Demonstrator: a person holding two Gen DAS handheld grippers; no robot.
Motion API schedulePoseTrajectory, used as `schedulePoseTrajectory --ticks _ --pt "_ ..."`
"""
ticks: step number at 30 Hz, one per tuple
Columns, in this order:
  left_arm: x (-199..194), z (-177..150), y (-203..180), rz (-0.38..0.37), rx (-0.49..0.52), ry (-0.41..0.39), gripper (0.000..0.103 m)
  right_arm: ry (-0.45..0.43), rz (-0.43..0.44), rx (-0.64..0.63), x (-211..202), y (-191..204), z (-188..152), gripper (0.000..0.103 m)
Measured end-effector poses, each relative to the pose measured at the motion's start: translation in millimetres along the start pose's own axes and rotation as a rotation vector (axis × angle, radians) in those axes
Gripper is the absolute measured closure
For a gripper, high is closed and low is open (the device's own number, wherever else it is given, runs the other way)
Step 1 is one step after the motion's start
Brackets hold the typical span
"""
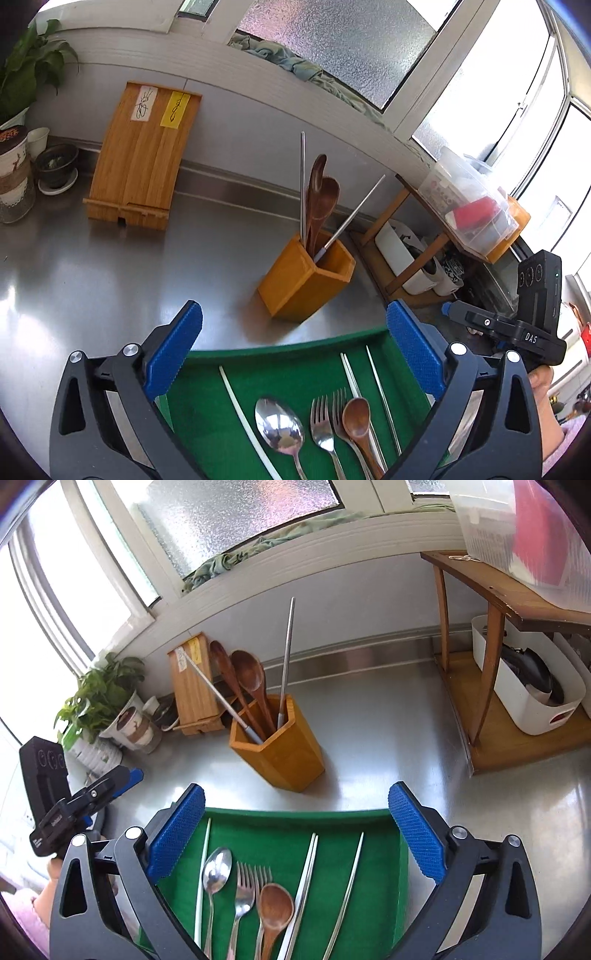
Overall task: Organize utensils
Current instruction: 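Open both tools to release the utensils into the holder, then grasp the white chopstick with the left tool while the right tool grasps a wooden spoon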
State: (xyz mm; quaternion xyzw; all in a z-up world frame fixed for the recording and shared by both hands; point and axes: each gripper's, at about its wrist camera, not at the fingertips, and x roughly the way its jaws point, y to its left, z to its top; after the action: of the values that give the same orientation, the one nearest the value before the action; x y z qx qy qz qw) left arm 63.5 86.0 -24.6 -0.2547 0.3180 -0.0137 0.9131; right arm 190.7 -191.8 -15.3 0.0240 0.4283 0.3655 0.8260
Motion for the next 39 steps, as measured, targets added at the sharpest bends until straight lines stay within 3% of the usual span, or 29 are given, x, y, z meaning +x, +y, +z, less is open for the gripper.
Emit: schedulePoseTrajectory --ticks 3,7,8,10,12,14,15,21,23,28,30,32,39 --pt "1 -17 -2 0.003 -0.033 0.116 0.008 0.107 -0.006 -0.026 0 8 -13 0.004" --pt "20 -43 -1 0.016 -0.105 0.342 0.008 0.296 -0.010 0.001 16 10 -36 0.004" --pt "24 -50 1 0.018 -0.125 0.388 0.008 0.338 -0.018 0.013 21 9 -42 0.009" --pt "32 -63 2 0.031 -0.141 0.466 0.008 0.432 -0.004 0.044 33 5 -57 0.025" --pt "38 -74 2 0.054 -0.131 0.519 0.014 0.521 0.026 0.081 44 2 -71 0.057" --pt "44 -83 6 0.047 -0.146 0.568 0.036 0.584 0.055 0.089 52 4 -85 0.075" --pt "46 -87 8 0.048 -0.156 0.589 0.038 0.602 0.070 0.099 55 5 -91 0.079" --pt "48 -92 14 0.112 -0.156 0.593 0.058 0.635 0.122 0.211 67 0 -107 0.090" --pt "49 -93 15 0.141 -0.145 0.601 0.071 0.641 0.125 0.217 69 1 -107 0.093" --pt "52 -93 12 0.183 -0.126 0.617 0.077 0.659 0.113 0.210 73 5 -108 0.093" --pt "55 -93 9 0.223 -0.115 0.622 0.080 0.663 0.108 0.204 73 6 -108 0.093" --pt "59 -95 2 0.293 -0.065 0.624 0.093 0.666 0.106 0.201 73 5 -108 0.093" --pt "68 -95 -10 0.379 -0.011 0.651 0.091 0.672 0.099 0.191 78 10 -106 0.093"
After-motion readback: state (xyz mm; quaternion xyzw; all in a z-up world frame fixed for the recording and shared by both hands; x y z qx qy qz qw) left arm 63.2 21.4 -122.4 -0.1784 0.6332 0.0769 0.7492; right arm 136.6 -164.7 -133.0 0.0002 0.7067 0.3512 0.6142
